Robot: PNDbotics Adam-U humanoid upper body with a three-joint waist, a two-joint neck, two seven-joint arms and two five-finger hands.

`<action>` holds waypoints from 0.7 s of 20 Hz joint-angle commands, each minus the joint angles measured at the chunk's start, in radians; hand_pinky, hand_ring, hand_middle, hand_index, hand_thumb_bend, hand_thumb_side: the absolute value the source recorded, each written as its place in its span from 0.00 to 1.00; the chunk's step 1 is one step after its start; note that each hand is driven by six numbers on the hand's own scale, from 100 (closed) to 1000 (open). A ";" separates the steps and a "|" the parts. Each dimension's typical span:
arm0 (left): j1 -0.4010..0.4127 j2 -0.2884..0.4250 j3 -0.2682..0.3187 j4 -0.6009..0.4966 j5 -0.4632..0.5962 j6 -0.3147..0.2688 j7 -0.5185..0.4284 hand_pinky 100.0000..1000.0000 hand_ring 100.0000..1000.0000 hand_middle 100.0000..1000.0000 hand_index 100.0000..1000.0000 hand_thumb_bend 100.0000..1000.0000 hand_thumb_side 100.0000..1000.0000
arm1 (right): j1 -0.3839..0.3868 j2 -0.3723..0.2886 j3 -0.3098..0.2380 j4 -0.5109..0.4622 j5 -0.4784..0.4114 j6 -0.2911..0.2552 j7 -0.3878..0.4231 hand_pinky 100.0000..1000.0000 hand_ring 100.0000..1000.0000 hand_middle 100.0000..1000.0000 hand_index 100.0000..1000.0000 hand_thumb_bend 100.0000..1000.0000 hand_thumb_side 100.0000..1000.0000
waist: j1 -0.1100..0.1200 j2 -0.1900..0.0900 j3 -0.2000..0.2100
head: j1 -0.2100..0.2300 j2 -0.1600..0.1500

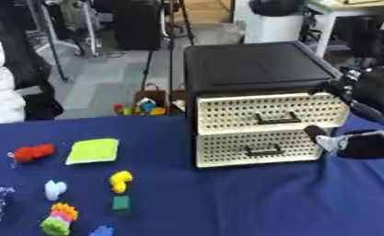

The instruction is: Pick up objects from table and place into drawer.

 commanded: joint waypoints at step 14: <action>-0.020 0.010 -0.001 -0.013 0.014 -0.003 0.001 0.67 0.75 0.79 0.86 0.34 1.00 | -0.030 0.052 0.027 -0.014 -0.067 0.112 0.083 0.00 0.00 0.00 0.80 0.31 0.46 | -0.004 0.003 0.011 | -0.002 0.024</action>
